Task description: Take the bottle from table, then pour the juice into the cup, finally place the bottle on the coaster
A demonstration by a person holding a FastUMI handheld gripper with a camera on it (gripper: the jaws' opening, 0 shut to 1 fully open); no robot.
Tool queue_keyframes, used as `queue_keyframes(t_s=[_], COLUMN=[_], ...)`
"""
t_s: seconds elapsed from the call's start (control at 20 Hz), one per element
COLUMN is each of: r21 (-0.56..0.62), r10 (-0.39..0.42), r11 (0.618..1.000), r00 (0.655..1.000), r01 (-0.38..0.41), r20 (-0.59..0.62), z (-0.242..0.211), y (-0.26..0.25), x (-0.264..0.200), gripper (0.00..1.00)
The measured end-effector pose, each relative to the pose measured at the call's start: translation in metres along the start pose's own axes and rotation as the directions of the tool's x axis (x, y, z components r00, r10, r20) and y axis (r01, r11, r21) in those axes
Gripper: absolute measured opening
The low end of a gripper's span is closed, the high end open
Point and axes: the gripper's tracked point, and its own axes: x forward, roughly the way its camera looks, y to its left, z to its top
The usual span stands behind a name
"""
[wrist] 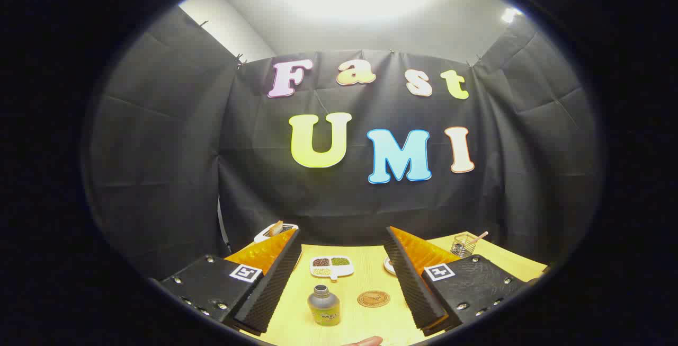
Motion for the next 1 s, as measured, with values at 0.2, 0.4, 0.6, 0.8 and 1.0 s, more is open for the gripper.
queue_keyframes(t_s=[0.2, 0.4, 0.6, 0.8, 1.0], r21=[-0.009, -0.025, -0.036, -0.029, -0.029], r10=[0.002, -0.002, -0.020, -0.033, -0.058], r11=[1.000, 1.000, 0.999, 0.999, 0.998], r00=[1.000, 1.000, 1.000, 0.999, 0.997], r01=[-0.002, 0.002, 0.020, 0.032, 0.057], r20=[-0.007, -0.012, -0.007, -0.020, -0.048], z=[-0.004, -0.004, 0.006, 0.000, -0.028], y=[0.005, 0.009, 0.013, 0.011, 0.007], x=[0.005, 0.009, 0.007, 0.006, 0.015], gripper=[0.96, 0.96, 0.96, 0.96, 0.96])
